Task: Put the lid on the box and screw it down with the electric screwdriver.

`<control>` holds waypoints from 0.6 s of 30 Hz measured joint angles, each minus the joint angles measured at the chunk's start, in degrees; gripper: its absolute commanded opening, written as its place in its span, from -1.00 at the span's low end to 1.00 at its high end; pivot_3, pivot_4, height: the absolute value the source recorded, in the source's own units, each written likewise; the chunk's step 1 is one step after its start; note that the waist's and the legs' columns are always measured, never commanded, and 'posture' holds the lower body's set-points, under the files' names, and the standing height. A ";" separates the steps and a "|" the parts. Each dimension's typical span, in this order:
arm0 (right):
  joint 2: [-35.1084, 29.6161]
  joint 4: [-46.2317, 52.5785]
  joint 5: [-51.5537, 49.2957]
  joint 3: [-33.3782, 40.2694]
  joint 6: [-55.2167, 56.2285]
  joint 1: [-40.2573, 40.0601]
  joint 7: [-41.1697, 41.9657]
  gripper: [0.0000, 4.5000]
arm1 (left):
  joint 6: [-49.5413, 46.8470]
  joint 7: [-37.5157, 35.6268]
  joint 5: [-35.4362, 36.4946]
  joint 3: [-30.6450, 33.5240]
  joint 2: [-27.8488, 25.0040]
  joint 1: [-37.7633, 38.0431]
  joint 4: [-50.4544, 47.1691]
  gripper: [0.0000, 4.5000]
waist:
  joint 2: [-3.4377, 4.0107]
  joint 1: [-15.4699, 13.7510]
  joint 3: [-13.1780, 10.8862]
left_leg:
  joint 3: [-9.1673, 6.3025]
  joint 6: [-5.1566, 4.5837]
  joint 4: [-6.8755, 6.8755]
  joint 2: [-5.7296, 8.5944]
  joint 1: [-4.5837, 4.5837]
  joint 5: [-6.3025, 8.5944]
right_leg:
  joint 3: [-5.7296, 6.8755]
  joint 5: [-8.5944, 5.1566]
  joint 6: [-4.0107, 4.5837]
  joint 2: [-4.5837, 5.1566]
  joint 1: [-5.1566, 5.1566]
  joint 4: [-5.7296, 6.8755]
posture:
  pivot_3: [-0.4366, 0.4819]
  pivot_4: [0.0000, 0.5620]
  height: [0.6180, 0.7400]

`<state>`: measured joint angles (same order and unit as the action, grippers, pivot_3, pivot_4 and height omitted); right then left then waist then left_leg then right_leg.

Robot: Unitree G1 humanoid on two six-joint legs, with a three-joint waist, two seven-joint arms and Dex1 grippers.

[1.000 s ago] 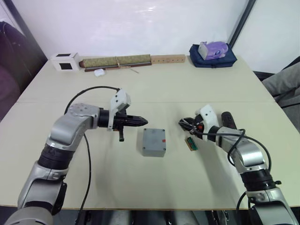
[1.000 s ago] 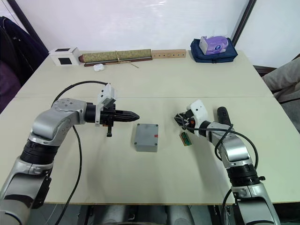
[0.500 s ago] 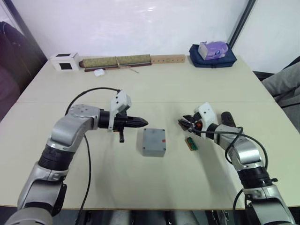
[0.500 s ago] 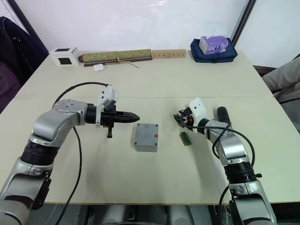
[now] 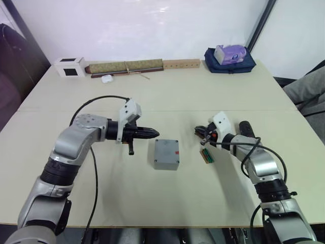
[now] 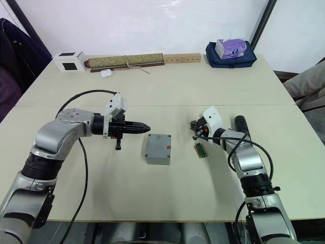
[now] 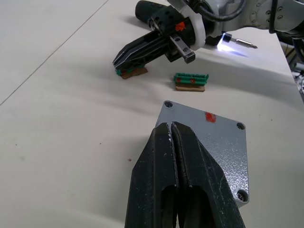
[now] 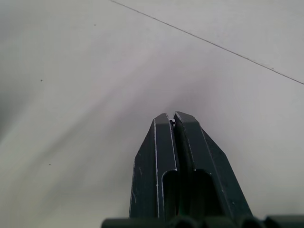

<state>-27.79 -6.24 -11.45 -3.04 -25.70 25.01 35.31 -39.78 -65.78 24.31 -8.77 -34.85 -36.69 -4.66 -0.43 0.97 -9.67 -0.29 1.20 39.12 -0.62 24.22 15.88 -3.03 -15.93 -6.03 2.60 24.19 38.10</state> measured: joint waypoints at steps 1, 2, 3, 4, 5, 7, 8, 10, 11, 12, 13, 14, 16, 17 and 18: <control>-0.04 0.44 -0.02 0.15 -0.05 -0.30 0.08 -0.98 | 0.00 -0.01 0.01 0.00 -0.01 0.00 0.01 -1.00 | 0.00 0.00 0.00 | 0.00 0.00 0.00 0.00 0.00 0.00 | 0.00 0.00 0.00 0.00 0.00 0.00 | -0.05 -0.47 1.00; -0.08 0.79 -0.05 0.25 -0.20 -0.39 0.16 -0.98 | 0.00 -0.03 0.01 0.00 -0.01 0.00 0.02 -1.00 | 0.00 -0.01 0.00 | 0.00 0.00 0.00 0.00 0.00 0.00 | 0.00 0.00 0.00 0.00 0.00 0.00 | -0.05 -0.47 1.00; -0.11 1.27 -0.09 0.34 -0.25 -0.44 0.26 -0.98 | 0.01 -0.05 0.01 0.00 -0.01 0.00 0.03 -1.00 | 0.00 -0.01 0.00 | 0.00 0.00 0.00 0.00 0.00 0.00 | 0.00 0.00 0.00 0.00 0.00 0.00 | -0.05 -0.47 1.00; -0.12 2.04 -0.18 0.65 -0.35 -0.45 0.41 -0.98 | 0.01 -0.06 0.01 -0.01 0.00 -0.01 0.05 -1.00 | 0.00 -0.01 0.00 | 0.00 0.00 0.00 0.00 0.00 0.00 | 0.00 0.00 0.00 0.00 0.00 0.00 | -0.05 -0.47 1.00; -0.13 2.58 -0.34 1.13 -0.40 -0.45 0.46 -0.98 | 0.02 -0.08 0.01 -0.02 0.00 -0.01 0.06 -1.00 | 0.00 -0.02 0.00 | 0.00 0.00 0.00 0.00 0.00 0.00 | 0.00 0.00 0.00 0.00 0.00 0.00 | -0.05 -0.47 1.00; -0.31 3.23 -0.58 1.70 -0.43 -0.45 0.45 -0.98 | 0.05 -0.09 0.00 -0.04 0.00 -0.01 0.11 -1.00 | 0.00 -0.02 0.00 | 0.00 0.00 0.00 0.00 0.00 0.00 | 0.00 0.00 0.00 0.00 0.00 0.00 | -0.05 -0.47 1.00; -0.33 3.59 -0.60 1.82 -0.42 -0.45 0.44 -0.98 | 0.08 -0.09 0.00 -0.07 0.04 -0.01 0.17 -1.00 | 0.00 -0.01 0.00 | 0.00 0.00 0.00 0.00 0.00 0.00 | 0.00 0.00 0.00 0.00 0.00 0.00 | -0.05 -0.47 1.00; -0.33 3.90 -0.78 1.89 -0.40 -0.45 0.52 -0.98 | 0.12 -0.09 -0.01 -0.26 0.14 -0.01 0.32 -1.00 | 0.00 -0.02 0.00 | 0.00 0.00 0.00 0.00 0.00 0.00 | 0.00 0.00 0.00 0.00 0.00 0.00 | -0.05 -0.47 1.00; -0.33 3.94 -1.00 2.05 -0.52 -0.49 0.63 -0.98 | 0.12 -0.09 -0.01 -0.60 0.16 -0.01 0.40 -1.00 | 0.00 -0.01 0.00 | 0.00 0.00 0.00 0.00 0.00 0.00 | 0.00 0.00 0.00 0.00 0.00 0.00 | -0.05 -0.47 1.00; -0.33 4.01 -1.15 2.19 -0.69 -0.49 0.73 -0.98 | 0.12 -0.09 -0.01 -0.78 0.19 -0.01 0.46 -1.00 | 0.00 -0.01 0.00 | 0.00 0.00 0.00 0.00 0.00 0.00 | 0.00 0.00 0.00 0.00 0.00 0.00 | -0.05 -0.47 1.00; -0.34 4.41 -1.21 2.40 -1.13 -0.49 0.88 -0.98 | 0.13 -0.09 -0.01 -1.01 0.19 -0.01 0.58 -1.00 | 0.00 -0.02 0.00 | 0.00 0.00 0.00 0.00 0.00 0.00 | 0.00 0.00 0.00 0.00 0.00 0.00 | -0.05 -0.47 1.00; -0.39 4.82 -1.24 2.49 -1.45 -0.48 1.00 -0.98 | 0.13 -0.08 -0.01 -1.14 0.19 -0.01 0.60 -1.00 | 0.00 -0.03 0.00 | 0.00 0.00 0.00 0.00 0.00 0.00 | 0.00 0.00 0.00 0.00 0.00 0.00 | -0.05 -0.47 1.00; -0.43 4.90 -1.16 2.47 -1.53 -0.48 1.09 -0.98 | 0.14 -0.05 -0.01 -1.18 0.20 -0.01 0.60 -1.00 | 0.00 -0.02 0.00 | 0.00 0.00 0.00 0.00 0.00 0.00 | 0.00 0.00 0.00 0.00 0.00 0.00 | -0.05 -0.47 1.00; -0.41 4.76 -1.12 2.40 -1.49 -0.48 1.11 -0.98 | 0.13 -0.02 -0.01 -1.18 0.21 -0.01 0.60 -1.00 | 0.00 -0.01 0.00 | 0.00 0.00 0.00 0.00 0.00 0.00 | 0.00 0.00 0.00 0.00 0.00 0.00 | -0.05 -0.47 1.00; -0.32 4.37 -1.10 2.36 -1.41 -0.45 1.12 -0.98 | 0.13 0.00 -0.01 -1.18 0.27 -0.01 0.60 -1.00 | 0.00 -0.01 0.00 | 0.00 0.00 0.00 0.00 0.00 0.00 | 0.00 0.00 0.00 0.00 0.00 0.00 | -0.05 -0.47 1.00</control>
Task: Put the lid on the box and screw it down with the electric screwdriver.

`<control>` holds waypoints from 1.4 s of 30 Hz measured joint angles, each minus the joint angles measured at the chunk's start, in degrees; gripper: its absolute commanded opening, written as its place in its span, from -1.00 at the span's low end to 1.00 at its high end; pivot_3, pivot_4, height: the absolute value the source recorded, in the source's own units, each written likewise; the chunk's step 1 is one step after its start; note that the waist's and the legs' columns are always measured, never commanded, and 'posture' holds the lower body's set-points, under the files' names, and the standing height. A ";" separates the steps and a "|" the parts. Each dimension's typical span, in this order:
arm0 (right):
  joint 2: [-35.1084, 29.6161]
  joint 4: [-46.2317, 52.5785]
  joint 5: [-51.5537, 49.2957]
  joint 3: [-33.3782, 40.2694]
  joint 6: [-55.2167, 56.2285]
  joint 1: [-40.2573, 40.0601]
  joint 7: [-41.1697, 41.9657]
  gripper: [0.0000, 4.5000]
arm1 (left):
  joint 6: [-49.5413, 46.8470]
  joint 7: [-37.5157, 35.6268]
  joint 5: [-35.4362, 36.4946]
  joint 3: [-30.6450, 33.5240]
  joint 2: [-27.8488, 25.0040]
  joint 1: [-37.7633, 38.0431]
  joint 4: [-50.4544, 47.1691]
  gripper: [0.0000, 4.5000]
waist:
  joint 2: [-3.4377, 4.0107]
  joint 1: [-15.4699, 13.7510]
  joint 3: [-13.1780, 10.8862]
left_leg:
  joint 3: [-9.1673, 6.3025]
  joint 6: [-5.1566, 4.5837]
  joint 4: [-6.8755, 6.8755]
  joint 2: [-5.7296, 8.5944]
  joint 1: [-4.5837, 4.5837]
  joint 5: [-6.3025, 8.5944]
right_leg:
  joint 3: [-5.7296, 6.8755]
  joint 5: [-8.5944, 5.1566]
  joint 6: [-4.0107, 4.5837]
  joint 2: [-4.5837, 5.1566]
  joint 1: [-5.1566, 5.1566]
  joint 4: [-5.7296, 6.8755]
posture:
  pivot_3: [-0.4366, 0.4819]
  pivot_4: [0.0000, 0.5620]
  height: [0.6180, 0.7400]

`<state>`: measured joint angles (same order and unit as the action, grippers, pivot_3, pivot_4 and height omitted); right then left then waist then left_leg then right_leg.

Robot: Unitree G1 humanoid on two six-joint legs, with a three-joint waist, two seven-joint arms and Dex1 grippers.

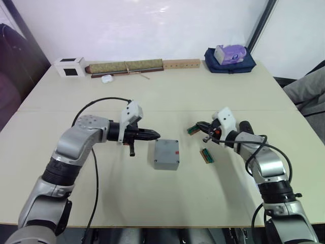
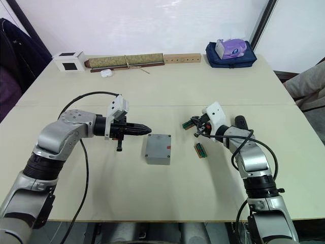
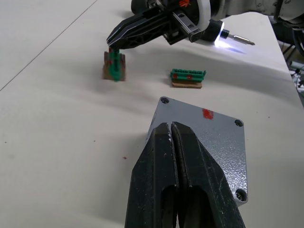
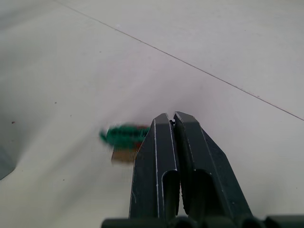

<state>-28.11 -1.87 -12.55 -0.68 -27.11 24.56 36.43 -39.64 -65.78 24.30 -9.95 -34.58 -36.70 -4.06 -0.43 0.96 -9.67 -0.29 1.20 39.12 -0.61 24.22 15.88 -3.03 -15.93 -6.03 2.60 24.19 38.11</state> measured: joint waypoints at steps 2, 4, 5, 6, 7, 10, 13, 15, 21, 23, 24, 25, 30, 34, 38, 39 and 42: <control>0.25 -1.43 0.10 -0.02 0.18 0.11 -0.09 -0.98 | 0.00 0.02 0.02 -0.01 0.09 0.00 0.00 -1.00 | 0.00 0.00 0.00 | 0.01 0.00 0.00 0.00 0.00 0.00 | 0.00 0.00 0.00 0.00 0.00 0.00 | -0.05 -0.47 1.00; 0.36 -3.01 0.55 -0.11 0.81 0.12 -0.15 -0.98 | 0.00 0.02 0.02 -0.01 0.11 0.00 0.02 -1.00 | 0.00 0.01 0.00 | 0.01 0.00 0.00 0.00 0.00 0.00 | 0.00 0.00 0.00 0.00 0.00 0.00 | -0.05 -0.47 1.00; 0.36 -3.36 0.72 -0.17 1.21 0.14 -0.15 -0.98 | 0.00 0.02 0.02 -0.01 0.11 0.00 0.05 -1.00 | 0.00 0.01 0.00 | 0.01 0.00 0.00 0.00 0.00 0.00 | 0.00 0.00 0.00 0.00 0.00 0.00 | -0.05 -0.47 1.00; 0.27 -3.66 1.32 -0.41 1.83 0.19 -0.14 -0.98 | 0.01 0.02 0.02 -0.01 0.11 0.00 0.14 -1.00 | 0.00 0.01 0.00 | 0.01 0.00 0.00 0.00 0.00 0.00 | 0.00 0.00 0.00 0.00 0.00 0.00 | -0.05 -0.47 1.00; 0.10 -4.11 2.05 -0.95 2.59 0.25 -0.15 -0.98 | 0.03 0.02 0.02 -0.01 0.11 0.00 0.23 -1.00 | 0.00 0.01 0.00 | 0.01 0.00 0.00 0.00 0.00 0.00 | 0.00 0.00 0.00 0.00 0.00 0.00 | -0.05 -0.47 1.00; -0.65 -4.65 4.74 -2.61 6.40 -0.11 0.11 -0.98 | 0.02 0.03 0.02 -0.01 0.09 0.03 0.29 -1.00 | 0.00 0.02 0.00 | 0.00 0.00 0.00 0.00 -0.01 0.00 | 0.00 0.00 0.00 0.00 0.00 0.00 | -0.05 -0.47 1.00; -0.36 -3.95 4.14 -1.97 7.78 -1.61 0.87 -0.98 | 0.02 0.03 0.03 0.00 -0.16 0.29 0.29 -1.00 | 0.00 0.03 0.00 | 0.00 0.00 0.00 0.00 -0.01 0.00 | 0.00 0.00 0.00 0.00 -0.01 0.00 | -0.05 -0.47 1.00; 0.14 -3.88 3.08 -0.86 7.39 -1.98 0.94 -0.98 | 0.02 0.04 0.04 0.00 -0.16 0.35 0.29 -1.00 | 0.00 0.06 0.00 | 0.00 0.01 0.00 0.00 -0.01 0.00 | -0.01 0.00 0.00 0.00 -0.01 0.01 | -0.05 -0.47 1.00; 0.93 0.01 -0.12 2.38 4.95 -1.40 -0.17 -0.98 | 0.02 0.05 0.07 0.00 -0.19 0.70 0.28 -1.00 | 0.00 0.00 0.00 | 0.00 0.01 0.00 -0.01 -0.01 0.00 | -0.01 0.00 0.00 0.00 -0.01 0.01 | -0.05 -0.47 1.00; 0.94 2.04 -0.83 2.97 3.80 -1.14 -0.30 -0.98 | 0.04 0.05 0.07 0.00 -0.19 0.70 0.31 -1.00 | 0.00 -0.01 0.00 | -0.01 0.01 0.00 -0.01 -0.01 0.00 | 0.00 0.00 0.00 0.00 -0.01 0.01 | -0.05 -0.47 1.00; 0.94 2.98 -1.30 3.19 3.25 -1.06 -0.34 -0.98 | 0.08 0.04 0.07 0.00 -0.19 0.70 0.41 -1.00 | 0.00 -0.02 0.00 | -0.01 0.01 0.00 -0.01 -0.01 0.00 | 0.00 0.00 0.00 0.00 -0.01 0.00 | -0.05 -0.47 1.00; 0.93 4.21 -1.81 3.36 2.30 -1.06 -0.33 -0.98 | 0.09 0.01 0.07 0.00 -0.19 0.70 0.58 -1.00 | 0.00 -0.02 0.00 | 0.00 0.01 0.00 -0.01 -0.01 0.00 | 0.00 0.00 0.00 0.00 -0.01 0.00 | -0.05 -0.47 1.00; 1.00 14.62 -9.31 4.18 -6.71 -1.68 0.55 -0.98 | -0.10 -0.83 1.09 0.20 -1.31 0.69 0.57 -1.00 | 0.00 0.01 0.00 | -0.02 0.00 0.00 -0.03 -0.01 0.00 | 0.00 0.00 0.00 -0.02 -0.01 0.00 | -0.05 -0.47 1.00; -0.09 22.28 -12.22 3.12 -11.92 -5.20 0.87 -0.98 | -0.95 -2.11 2.19 0.69 -3.46 0.85 -0.44 -1.00 | 0.00 -0.13 0.00 | -0.02 0.00 0.00 -0.02 0.00 0.00 | 0.00 0.00 0.00 0.00 -0.01 -0.02 | -0.05 -0.47 1.00; 0.24 27.10 -13.57 -0.42 -14.94 -8.45 0.58 -0.98 | -1.19 -2.79 2.50 0.76 -4.72 1.37 -1.19 -1.00 | 0.00 -0.10 0.00 | -0.01 0.00 0.01 0.00 -0.02 0.00 | 0.00 0.00 0.00 0.01 -0.02 0.00 | -0.05 -0.47 1.00; 0.81 27.56 -13.53 -1.17 -14.99 -8.65 -0.07 -0.98 | -1.19 -2.66 2.49 0.68 -4.71 1.66 -1.24 -1.00 | 0.00 -0.08 0.00 | -0.02 0.00 0.00 -0.01 -0.02 0.00 | 0.01 0.00 0.00 -0.02 -0.02 0.00 | -0.05 -0.47 1.00; 1.72 27.69 -13.42 -2.97 -15.02 -9.05 -0.88 -0.98 | -1.24 -2.35 2.48 0.53 -4.56 2.04 -1.31 -1.00 | 0.00 -0.03 0.00 | -0.02 0.00 -0.01 -0.03 -0.02 0.00 | 0.01 -0.01 0.01 -0.03 -0.01 0.00 | -0.05 -0.47 1.00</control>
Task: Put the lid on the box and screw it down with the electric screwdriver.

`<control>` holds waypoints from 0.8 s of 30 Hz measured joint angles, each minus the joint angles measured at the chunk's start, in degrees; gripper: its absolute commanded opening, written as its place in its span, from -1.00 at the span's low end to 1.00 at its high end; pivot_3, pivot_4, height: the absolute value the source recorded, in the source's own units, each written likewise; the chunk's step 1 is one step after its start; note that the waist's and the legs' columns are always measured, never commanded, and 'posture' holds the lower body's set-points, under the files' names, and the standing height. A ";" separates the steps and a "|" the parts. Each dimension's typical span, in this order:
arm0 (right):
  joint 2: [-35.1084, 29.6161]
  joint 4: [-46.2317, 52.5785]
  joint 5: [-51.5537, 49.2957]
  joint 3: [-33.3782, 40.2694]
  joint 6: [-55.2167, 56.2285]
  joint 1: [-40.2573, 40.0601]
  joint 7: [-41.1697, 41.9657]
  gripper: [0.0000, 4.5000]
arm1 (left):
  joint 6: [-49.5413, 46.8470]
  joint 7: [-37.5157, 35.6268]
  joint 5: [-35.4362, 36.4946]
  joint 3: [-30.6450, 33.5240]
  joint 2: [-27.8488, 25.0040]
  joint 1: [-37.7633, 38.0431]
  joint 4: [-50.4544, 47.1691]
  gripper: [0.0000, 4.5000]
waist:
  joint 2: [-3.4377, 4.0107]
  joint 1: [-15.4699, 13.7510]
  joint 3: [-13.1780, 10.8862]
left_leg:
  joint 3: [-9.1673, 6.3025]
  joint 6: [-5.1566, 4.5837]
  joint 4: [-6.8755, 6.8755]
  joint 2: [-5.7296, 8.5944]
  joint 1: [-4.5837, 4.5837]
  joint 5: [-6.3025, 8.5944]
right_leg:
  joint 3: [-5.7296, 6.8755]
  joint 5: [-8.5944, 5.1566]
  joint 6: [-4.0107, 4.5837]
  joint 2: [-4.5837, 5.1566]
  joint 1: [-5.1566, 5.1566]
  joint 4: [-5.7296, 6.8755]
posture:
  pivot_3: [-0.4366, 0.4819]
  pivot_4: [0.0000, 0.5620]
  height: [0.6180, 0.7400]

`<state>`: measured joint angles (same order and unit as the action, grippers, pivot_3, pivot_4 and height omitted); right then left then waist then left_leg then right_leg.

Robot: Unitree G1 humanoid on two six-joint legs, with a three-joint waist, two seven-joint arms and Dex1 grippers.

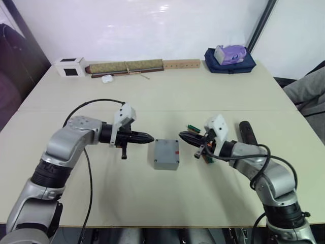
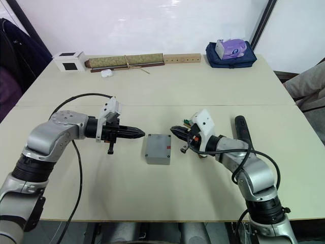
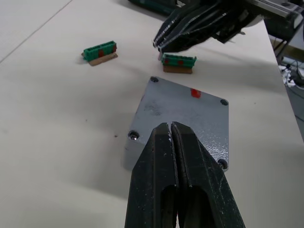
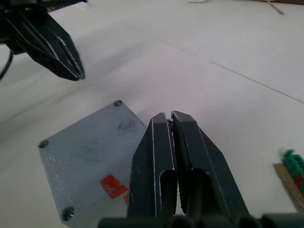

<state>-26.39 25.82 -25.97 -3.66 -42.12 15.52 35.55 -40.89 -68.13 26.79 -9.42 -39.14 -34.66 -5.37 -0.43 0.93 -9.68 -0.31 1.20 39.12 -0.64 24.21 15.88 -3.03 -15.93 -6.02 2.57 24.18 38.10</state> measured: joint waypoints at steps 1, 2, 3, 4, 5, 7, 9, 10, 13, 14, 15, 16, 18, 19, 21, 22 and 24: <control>0.19 -0.02 0.05 -0.36 0.01 0.00 -0.41 -0.98 | 0.00 0.16 0.00 0.00 0.01 0.08 -0.01 -1.00 | 0.00 -0.01 0.00 | 0.00 0.00 0.00 0.00 0.00 0.00 | 0.00 0.00 0.00 0.01 0.00 0.00 | -0.05 -0.47 1.00; 0.47 -0.07 0.11 -0.48 0.01 0.00 -0.74 -0.98 | -0.02 0.31 -0.01 0.00 0.04 0.09 0.00 -1.00 | 0.00 -0.03 0.00 | 0.00 0.00 0.00 0.00 0.00 0.00 | 0.00 0.00 0.00 0.01 0.00 0.00 | -0.05 -0.47 1.00; 0.57 -0.09 0.13 -0.63 0.01 0.00 -0.98 -0.98 | -0.02 0.49 -0.01 0.00 0.11 0.09 -0.01 -1.00 | 0.00 -0.03 0.00 | 0.00 0.00 0.00 0.01 0.00 0.00 | 0.00 0.00 0.00 0.02 0.00 0.00 | -0.05 -0.47 1.00; 0.58 -0.13 0.20 -0.80 0.02 0.01 -1.18 -0.98 | -0.03 0.68 -0.01 0.00 0.18 0.09 -0.01 -1.00 | 0.00 -0.03 0.00 | 0.00 0.00 0.00 0.01 0.00 0.00 | 0.00 0.00 0.00 0.02 0.00 0.00 | -0.05 -0.47 1.00; 0.58 -0.17 0.43 -0.97 0.04 0.01 -1.33 -0.98 | -0.05 0.75 -0.01 0.00 0.26 0.09 -0.01 -1.00 | 0.00 -0.05 0.00 | 0.00 0.00 0.00 0.01 0.00 0.00 | 0.00 0.00 0.00 0.02 0.00 0.00 | -0.05 -0.47 1.00; 0.58 -0.34 1.02 -1.73 0.30 0.01 -1.50 -0.98 | -0.05 0.84 -0.01 0.00 0.37 0.09 0.00 -1.00 | 0.00 -0.07 0.00 | 0.01 0.00 0.00 0.01 0.00 0.00 | 0.00 0.00 0.00 0.02 0.00 0.00 | -0.05 -0.47 1.00; 0.57 -0.65 1.37 -2.30 0.75 0.01 -1.52 -0.98 | -0.06 0.90 -0.01 0.00 0.42 0.09 0.00 -1.00 | 0.00 -0.05 0.00 | 0.00 0.00 0.00 0.01 0.00 0.00 | 0.00 0.00 0.00 0.02 0.00 0.00 | -0.05 -0.47 1.00; 0.57 -0.82 1.54 -2.35 0.92 0.01 -1.53 -0.98 | -0.05 0.92 -0.01 0.00 0.42 0.09 -0.01 -1.00 | 0.00 -0.05 0.00 | 0.01 0.00 0.00 0.01 0.00 0.00 | 0.00 0.00 0.00 0.02 0.00 0.00 | -0.05 -0.47 1.00; 0.47 -1.61 2.41 -2.51 1.61 -0.04 -1.52 -0.98 | -0.06 1.20 -0.01 0.00 0.59 0.08 -0.01 -1.00 | 0.00 -0.05 0.00 | 0.00 0.00 0.00 0.02 0.00 0.00 | 0.00 0.00 0.00 0.02 0.00 0.00 | -0.05 -0.47 1.00; 0.47 -1.70 2.56 -2.52 1.78 -0.05 -1.51 -0.98 | -0.07 1.27 -0.01 0.00 0.69 0.08 -0.01 -1.00 | 0.00 -0.05 0.00 | 0.01 0.00 0.00 0.02 0.00 0.00 | 0.00 0.00 0.00 0.02 0.00 0.00 | -0.05 -0.47 1.00; 0.47 -1.88 2.69 -2.52 2.08 -0.06 -1.51 -0.98 | -0.10 1.41 -0.01 -0.01 0.87 0.08 -0.01 -1.00 | 0.00 -0.05 0.00 | 0.01 0.00 0.00 0.02 0.00 0.00 | 0.00 0.00 0.00 0.02 0.00 0.00 | -0.05 -0.47 1.00; 0.47 -1.98 2.76 -2.52 2.34 -0.11 -1.50 -0.98 | -0.13 1.56 0.00 -0.02 0.94 0.09 -0.07 -1.00 | 0.00 -0.05 0.00 | 0.00 0.00 0.00 0.02 0.00 0.00 | 0.00 0.00 0.00 0.02 0.00 0.00 | -0.05 -0.47 1.00; 0.46 -2.20 3.05 -2.52 2.69 -0.25 -1.50 -0.98 | -0.17 1.83 0.00 -0.02 0.97 0.08 -0.36 -1.00 | 0.00 -0.05 0.00 | 0.00 0.00 0.00 0.02 0.00 0.00 | 0.00 0.00 0.00 0.02 0.00 0.00 | -0.05 -0.47 1.00; 0.42 -2.50 3.28 -2.52 2.75 -0.36 -1.49 -0.98 | -0.17 1.88 0.00 -0.02 1.01 0.08 -0.45 -1.00 | 0.00 -0.05 0.00 | 0.01 0.00 0.00 0.02 0.00 0.00 | 0.00 0.00 0.00 0.02 0.00 0.00 | -0.05 -0.47 1.00; 0.36 -2.59 3.39 -2.52 2.88 -0.67 -1.48 -0.98 | -0.17 1.93 0.00 -0.02 1.01 0.08 -0.45 -1.00 | 0.00 -0.05 0.00 | 0.00 0.00 0.00 0.02 0.00 0.00 | 0.00 0.00 0.00 0.02 0.00 0.00 | -0.05 -0.47 1.00; 0.35 -2.64 3.41 -2.52 2.99 -0.72 -1.47 -0.98 | -0.17 1.93 0.00 -0.02 1.01 0.08 -0.45 -1.00 | 0.00 -0.06 0.00 | 0.00 0.00 0.00 0.02 0.00 0.00 | 0.00 0.00 0.00 0.02 0.00 0.00 | -0.05 -0.47 1.00; 0.32 -2.66 3.46 -2.52 3.14 -0.72 -1.44 -0.98 | -0.17 1.93 0.00 -0.04 1.02 0.08 -0.45 -1.00 | 0.00 -0.05 0.00 | 0.00 0.00 0.00 0.02 0.00 0.00 | 0.00 0.00 0.00 0.02 0.00 0.00 | -0.05 -0.47 1.00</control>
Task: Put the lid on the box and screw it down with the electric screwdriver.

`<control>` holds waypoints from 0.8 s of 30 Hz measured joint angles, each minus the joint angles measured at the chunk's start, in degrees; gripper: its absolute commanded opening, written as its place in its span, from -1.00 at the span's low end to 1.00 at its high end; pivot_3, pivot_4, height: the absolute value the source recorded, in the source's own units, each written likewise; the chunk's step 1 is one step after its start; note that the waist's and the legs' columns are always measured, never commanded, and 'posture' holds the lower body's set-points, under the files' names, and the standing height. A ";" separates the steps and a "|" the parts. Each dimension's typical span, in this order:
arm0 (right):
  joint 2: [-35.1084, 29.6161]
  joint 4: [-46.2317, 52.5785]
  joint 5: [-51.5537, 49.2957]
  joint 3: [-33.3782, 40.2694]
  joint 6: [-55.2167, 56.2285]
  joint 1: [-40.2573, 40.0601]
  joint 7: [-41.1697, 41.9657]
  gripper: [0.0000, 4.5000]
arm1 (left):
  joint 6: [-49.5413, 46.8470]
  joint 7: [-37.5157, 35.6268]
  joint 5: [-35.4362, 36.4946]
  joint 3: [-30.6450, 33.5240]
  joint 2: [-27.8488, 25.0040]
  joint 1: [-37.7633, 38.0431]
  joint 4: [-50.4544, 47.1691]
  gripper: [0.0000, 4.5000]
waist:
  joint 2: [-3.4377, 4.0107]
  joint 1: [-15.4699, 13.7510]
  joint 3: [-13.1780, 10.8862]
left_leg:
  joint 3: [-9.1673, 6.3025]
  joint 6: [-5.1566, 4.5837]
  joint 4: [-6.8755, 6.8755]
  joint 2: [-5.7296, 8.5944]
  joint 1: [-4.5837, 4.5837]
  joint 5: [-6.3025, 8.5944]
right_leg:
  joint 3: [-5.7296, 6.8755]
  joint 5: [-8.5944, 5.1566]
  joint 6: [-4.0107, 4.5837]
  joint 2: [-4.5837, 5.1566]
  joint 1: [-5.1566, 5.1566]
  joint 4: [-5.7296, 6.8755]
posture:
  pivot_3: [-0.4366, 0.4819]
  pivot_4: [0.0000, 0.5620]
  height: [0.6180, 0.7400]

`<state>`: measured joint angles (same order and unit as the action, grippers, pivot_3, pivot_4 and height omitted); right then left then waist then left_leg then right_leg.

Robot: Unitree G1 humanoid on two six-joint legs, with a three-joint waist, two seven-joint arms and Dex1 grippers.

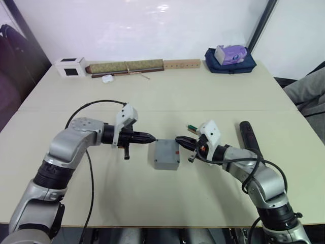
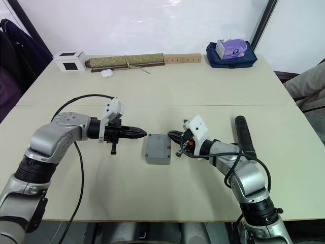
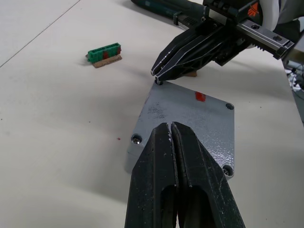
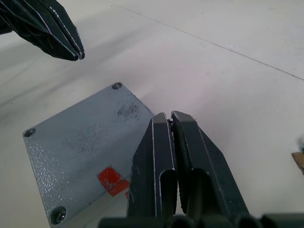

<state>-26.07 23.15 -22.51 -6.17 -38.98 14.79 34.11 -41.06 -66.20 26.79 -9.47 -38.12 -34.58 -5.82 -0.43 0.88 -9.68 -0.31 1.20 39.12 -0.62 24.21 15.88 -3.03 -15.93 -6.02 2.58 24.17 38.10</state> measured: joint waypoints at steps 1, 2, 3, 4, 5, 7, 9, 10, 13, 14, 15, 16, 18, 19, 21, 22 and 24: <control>-0.03 0.00 0.01 0.00 0.00 -0.01 0.02 -0.98 | 0.00 0.00 0.00 -0.02 0.01 0.00 0.00 -1.00 | 0.00 0.00 0.00 | 0.00 0.00 0.00 0.00 0.00 0.00 | 0.00 0.00 0.00 0.00 0.00 0.00 | -0.05 -0.47 1.00; -0.08 0.00 0.01 0.00 0.01 -0.03 0.03 -0.98 | 0.00 0.00 0.00 -0.03 0.02 0.00 0.00 -1.00 | 0.00 0.00 0.00 | 0.00 0.00 0.00 0.00 0.00 0.00 | 0.00 0.00 0.00 0.00 0.00 0.00 | -0.05 -0.47 1.00; -0.12 0.00 0.04 0.00 0.03 -0.03 0.04 -0.98 | 0.00 0.00 0.00 -0.04 0.03 0.00 0.00 -1.00 | 0.00 0.00 0.00 | 0.00 0.00 0.00 0.00 0.00 0.00 | 0.00 0.00 0.00 0.00 0.00 0.00 | -0.05 -0.47 1.00; -0.17 -0.01 0.11 0.01 0.10 -0.04 0.04 -0.98 | 0.00 0.00 0.00 -0.08 0.03 0.00 0.00 -1.00 | 0.00 -0.01 0.00 | 0.00 0.00 0.00 0.00 0.00 0.00 | 0.00 0.00 0.00 0.00 0.00 0.00 | -0.05 -0.47 1.00; -0.22 -0.04 0.28 0.01 0.21 -0.04 0.05 -0.98 | 0.00 0.00 0.00 -0.13 0.04 0.00 0.00 -1.00 | 0.00 -0.01 0.00 | 0.00 0.00 0.00 0.00 0.00 0.00 | 0.00 0.00 0.00 0.00 0.00 0.00 | -0.05 -0.47 1.00; -0.31 -0.61 0.62 -0.02 0.68 -0.04 0.16 -0.98 | 0.00 0.00 0.00 -0.24 0.09 -0.01 0.01 -1.00 | 0.00 0.00 0.00 | 0.00 0.00 0.00 0.00 0.00 0.00 | 0.00 0.00 0.00 0.00 0.00 0.00 | -0.05 -0.47 1.00; -0.31 -1.14 1.09 -0.25 0.72 -0.13 0.31 -0.98 | 0.00 0.00 -0.01 -0.30 0.11 -0.02 0.02 -1.00 | 0.00 -0.02 0.00 | 0.00 0.00 0.00 0.00 0.00 0.00 | 0.00 0.00 0.00 0.00 0.00 0.00 | -0.05 -0.47 1.00; -0.30 -1.20 1.19 -0.37 0.75 -0.17 0.35 -0.98 | 0.00 0.00 -0.01 -0.35 0.11 -0.02 0.02 -1.00 | 0.00 -0.03 0.00 | 0.00 0.00 0.00 0.00 0.00 0.00 | 0.00 0.00 0.00 0.00 0.00 0.00 | -0.05 -0.47 1.00; -0.28 -1.32 1.67 -0.54 1.34 -0.26 0.43 -0.98 | 0.01 -0.01 -0.01 -0.39 0.11 -0.02 0.03 -1.00 | 0.00 -0.03 0.00 | 0.00 0.00 0.00 0.00 0.00 0.00 | 0.00 0.00 0.00 0.01 0.00 0.00 | -0.05 -0.47 1.00; -0.28 -1.38 1.95 -0.70 1.63 -0.26 0.42 -0.87 | 0.01 -0.01 -0.01 -0.39 0.11 -0.02 0.02 -1.00 | 0.00 -0.02 0.00 | 0.00 0.00 0.00 0.01 0.00 0.00 | 0.00 0.00 0.00 0.01 0.00 0.00 | -0.05 -0.47 1.00; -0.27 -1.40 2.13 -0.80 1.79 -0.26 0.39 -0.74 | 0.01 -0.01 -0.01 -0.39 0.11 -0.02 0.02 -1.00 | 0.00 -0.01 0.00 | 0.00 0.00 0.00 0.01 0.00 0.00 | 0.00 0.00 0.00 0.01 0.00 0.00 | -0.05 -0.47 1.00; -0.27 -1.42 2.27 -0.83 1.88 -0.26 0.32 -0.62 | 0.01 -0.02 -0.01 -0.39 0.11 -0.02 0.02 -1.00 | 0.00 -0.01 0.00 | 0.00 0.00 0.00 0.00 0.00 0.00 | 0.00 0.00 0.00 0.00 0.00 0.00 | -0.05 -0.47 1.00; -0.28 -1.46 2.50 -0.80 1.96 -0.26 0.30 -0.27 | 0.01 -0.02 -0.01 -0.39 0.11 -0.02 0.02 -1.00 | 0.00 -0.01 0.00 | 0.00 0.00 0.00 0.00 0.00 0.00 | 0.00 0.00 0.00 0.00 0.00 0.00 | -0.05 -0.47 1.00; -0.28 -1.46 2.57 -0.80 1.98 -0.26 0.34 -0.08 | 0.02 -0.03 -0.01 -0.39 0.11 -0.02 0.02 -1.00 | 0.00 -0.01 0.00 | 0.00 0.00 0.00 0.00 0.00 0.00 | 0.00 0.00 0.00 0.00 0.00 0.00 | -0.05 -0.47 1.00; -0.30 -1.46 2.60 -0.80 1.98 -0.26 0.44 0.33 | 0.02 -0.03 -0.01 -0.39 0.11 -0.02 0.02 -1.00 | 0.00 0.00 0.00 | 0.00 0.00 0.00 0.00 0.00 0.00 | 0.00 0.00 0.00 0.00 0.00 0.00 | -0.05 -0.47 1.00; -0.39 -1.46 2.62 -0.78 1.98 -0.26 0.56 0.53 | 0.02 -0.03 -0.01 -0.40 0.12 -0.02 0.02 -1.00 | 0.00 0.04 0.00 | 0.00 0.00 0.00 0.00 0.00 0.00 | 0.00 0.00 0.00 -0.01 0.00 0.00 | -0.05 -0.47 1.00; -0.99 -1.43 2.61 -0.43 1.95 -0.26 0.71 0.80 | 0.03 -0.03 0.00 -0.41 0.23 -0.03 0.02 -1.00 | 0.00 0.03 0.00 | 0.00 0.00 0.00 0.00 0.00 0.00 | 0.00 0.00 0.00 -0.01 0.00 0.00 | -0.05 -0.47 1.00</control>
<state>-27.06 21.72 -19.90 -6.60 -37.03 14.53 34.83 -41.03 -66.23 26.78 -9.88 -37.89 -34.61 -5.80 -0.43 0.91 -9.67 -0.31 1.20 39.12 -0.62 24.20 15.88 -3.02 -15.93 -6.02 2.57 24.17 38.10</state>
